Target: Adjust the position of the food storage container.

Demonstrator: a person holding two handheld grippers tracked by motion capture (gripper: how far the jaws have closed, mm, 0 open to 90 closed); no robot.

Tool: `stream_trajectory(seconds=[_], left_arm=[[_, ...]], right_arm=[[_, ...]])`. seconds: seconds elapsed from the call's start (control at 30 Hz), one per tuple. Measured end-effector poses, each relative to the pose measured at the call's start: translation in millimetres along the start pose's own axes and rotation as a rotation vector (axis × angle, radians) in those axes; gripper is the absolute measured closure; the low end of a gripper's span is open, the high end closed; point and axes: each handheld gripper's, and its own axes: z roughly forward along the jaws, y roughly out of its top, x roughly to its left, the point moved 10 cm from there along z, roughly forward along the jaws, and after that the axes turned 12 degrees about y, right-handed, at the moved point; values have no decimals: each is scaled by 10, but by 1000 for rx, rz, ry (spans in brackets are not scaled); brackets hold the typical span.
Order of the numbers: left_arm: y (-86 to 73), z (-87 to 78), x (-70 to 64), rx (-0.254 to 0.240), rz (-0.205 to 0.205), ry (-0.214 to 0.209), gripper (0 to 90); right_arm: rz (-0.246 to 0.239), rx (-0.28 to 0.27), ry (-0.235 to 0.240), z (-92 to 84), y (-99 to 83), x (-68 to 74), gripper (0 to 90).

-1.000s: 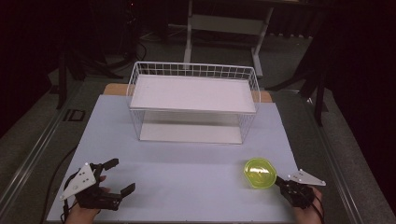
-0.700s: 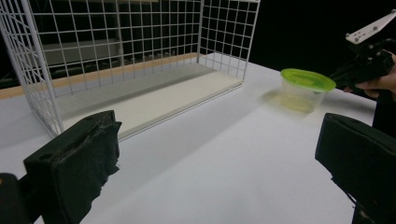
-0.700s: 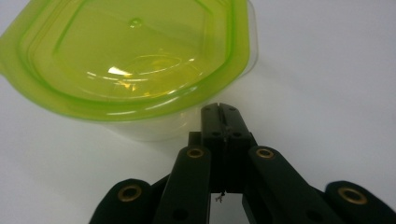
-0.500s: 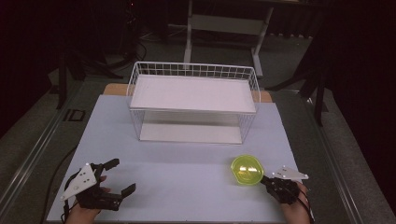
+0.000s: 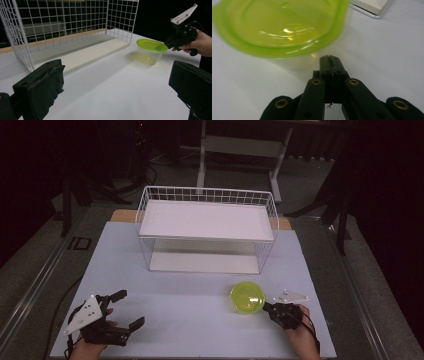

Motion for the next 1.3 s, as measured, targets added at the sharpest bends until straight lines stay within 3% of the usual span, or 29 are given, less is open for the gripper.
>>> stream_trajectory(seconds=[0.2, 0.7, 1.3], left_arm=[[-2, 5, -6, 2, 6, -1, 6], [-3, 12, -11, 3, 10, -1, 5], [0, 0, -15, 2, 12, -4, 5]], right_arm=[[17, -9, 13, 63, 56, -75, 900], [-34, -10, 100, 200, 191, 260, 900], [-68, 17, 175, 590, 419, 514, 900]])
